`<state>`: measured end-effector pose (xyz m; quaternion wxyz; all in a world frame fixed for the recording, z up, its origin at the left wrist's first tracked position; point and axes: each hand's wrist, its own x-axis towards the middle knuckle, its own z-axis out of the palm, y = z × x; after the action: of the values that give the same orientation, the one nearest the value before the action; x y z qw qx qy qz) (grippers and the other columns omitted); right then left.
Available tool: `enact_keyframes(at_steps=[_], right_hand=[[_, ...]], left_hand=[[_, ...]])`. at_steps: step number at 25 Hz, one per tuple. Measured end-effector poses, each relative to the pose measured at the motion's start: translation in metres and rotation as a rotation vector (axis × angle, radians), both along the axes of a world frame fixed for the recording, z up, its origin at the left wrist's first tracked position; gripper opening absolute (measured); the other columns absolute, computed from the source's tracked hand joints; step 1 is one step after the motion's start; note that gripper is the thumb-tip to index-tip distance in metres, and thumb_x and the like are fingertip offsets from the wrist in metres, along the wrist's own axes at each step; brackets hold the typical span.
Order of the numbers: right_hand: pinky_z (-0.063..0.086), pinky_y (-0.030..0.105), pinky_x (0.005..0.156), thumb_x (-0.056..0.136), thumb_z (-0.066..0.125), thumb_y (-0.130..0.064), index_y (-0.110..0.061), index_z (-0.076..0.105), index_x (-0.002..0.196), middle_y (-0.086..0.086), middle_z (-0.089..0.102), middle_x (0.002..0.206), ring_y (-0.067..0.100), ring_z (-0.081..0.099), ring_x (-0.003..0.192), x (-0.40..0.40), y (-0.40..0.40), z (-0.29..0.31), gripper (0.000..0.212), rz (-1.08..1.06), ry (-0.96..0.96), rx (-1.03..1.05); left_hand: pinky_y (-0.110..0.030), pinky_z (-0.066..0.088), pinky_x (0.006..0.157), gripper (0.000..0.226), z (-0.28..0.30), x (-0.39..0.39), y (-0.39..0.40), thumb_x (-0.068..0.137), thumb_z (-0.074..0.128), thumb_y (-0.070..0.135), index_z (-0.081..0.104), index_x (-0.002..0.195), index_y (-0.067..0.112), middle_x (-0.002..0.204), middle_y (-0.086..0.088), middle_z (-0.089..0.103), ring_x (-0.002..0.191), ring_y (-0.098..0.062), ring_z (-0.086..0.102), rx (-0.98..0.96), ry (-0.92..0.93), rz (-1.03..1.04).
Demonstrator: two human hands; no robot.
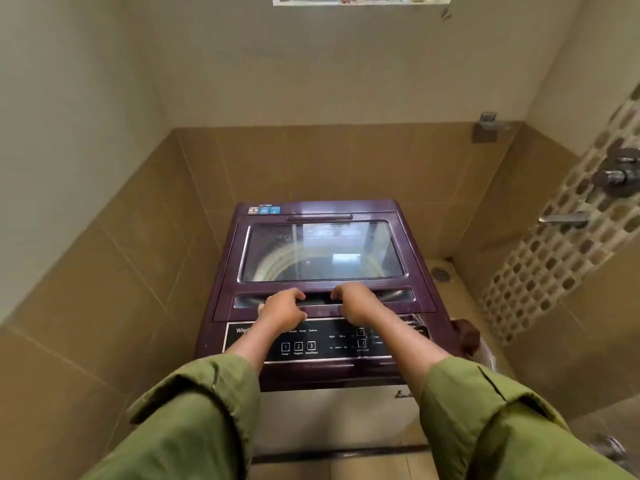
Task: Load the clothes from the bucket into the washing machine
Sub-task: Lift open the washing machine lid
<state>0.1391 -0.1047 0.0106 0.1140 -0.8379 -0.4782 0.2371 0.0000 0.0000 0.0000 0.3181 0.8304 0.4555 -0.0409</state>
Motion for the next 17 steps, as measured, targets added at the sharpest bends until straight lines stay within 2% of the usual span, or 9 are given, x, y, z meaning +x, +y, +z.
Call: enact_keyframes(at_steps=[2, 5, 9, 11, 14, 17], right_hand=[[0.05, 0.036, 0.092, 0.088, 0.056, -0.011, -0.014, 0.065, 0.116, 0.01, 0.066, 0.12, 0.032, 0.059, 0.113, 0.0, 0.003, -0.008, 0.03, 0.024, -0.06, -0.034], [0.046, 0.04, 0.094, 0.09, 0.059, -0.022, -0.019, 0.061, 0.122, 0.008, 0.062, 0.125, 0.032, 0.055, 0.117, -0.003, 0.003, -0.019, 0.033, 0.019, -0.134, -0.06], [0.038, 0.042, 0.098, 0.093, 0.054, -0.032, -0.02, 0.05, 0.132, 0.009, 0.057, 0.129, 0.032, 0.05, 0.12, -0.007, -0.001, -0.026, 0.04, 0.044, -0.228, -0.089], [0.037, 0.042, 0.099, 0.093, 0.054, -0.033, -0.018, 0.048, 0.132, 0.01, 0.056, 0.129, 0.032, 0.049, 0.121, -0.011, -0.004, -0.026, 0.043, 0.054, -0.255, -0.084], [0.035, 0.043, 0.101, 0.091, 0.056, -0.034, -0.017, 0.047, 0.13, 0.009, 0.056, 0.127, 0.031, 0.048, 0.12, -0.015, -0.008, -0.017, 0.044, 0.054, -0.318, -0.007], [0.035, 0.043, 0.099, 0.092, 0.056, -0.032, -0.018, 0.05, 0.126, 0.007, 0.057, 0.123, 0.03, 0.048, 0.117, -0.01, -0.008, 0.008, 0.037, 0.057, -0.392, 0.108]], left_hand=[[-0.044, 0.031, 0.109, 0.047, -0.008, 0.002, 0.002, 0.084, 0.069, 0.036, 0.055, 0.129, 0.03, 0.133, 0.002, 0.058, 0.129, -0.024, 0.048, 0.093, 0.13, -0.062], [-0.047, 0.03, 0.11, 0.045, -0.013, 0.004, 0.002, 0.085, 0.067, 0.04, 0.057, 0.127, 0.027, 0.132, -0.002, 0.06, 0.128, -0.028, 0.048, 0.196, 0.238, -0.134], [-0.045, 0.03, 0.108, 0.045, -0.011, 0.005, 0.0, 0.086, 0.066, 0.04, 0.056, 0.127, 0.026, 0.131, -0.002, 0.061, 0.127, -0.027, 0.049, 0.206, 0.233, -0.129], [-0.05, 0.025, 0.111, 0.044, -0.009, 0.003, -0.007, 0.089, 0.063, 0.039, 0.053, 0.129, 0.024, 0.13, -0.001, 0.059, 0.127, -0.027, 0.049, 0.232, 0.245, -0.142], [-0.06, 0.013, 0.116, 0.042, 0.0, 0.0, -0.016, 0.09, 0.06, 0.031, 0.05, 0.13, 0.022, 0.127, -0.002, 0.059, 0.124, -0.028, 0.051, 0.382, 0.264, -0.179], [-0.063, 0.011, 0.115, 0.033, 0.035, 0.005, -0.009, 0.088, 0.061, 0.024, 0.056, 0.121, 0.024, 0.117, 0.0, 0.064, 0.117, -0.026, 0.057, 0.458, 0.246, -0.165]])
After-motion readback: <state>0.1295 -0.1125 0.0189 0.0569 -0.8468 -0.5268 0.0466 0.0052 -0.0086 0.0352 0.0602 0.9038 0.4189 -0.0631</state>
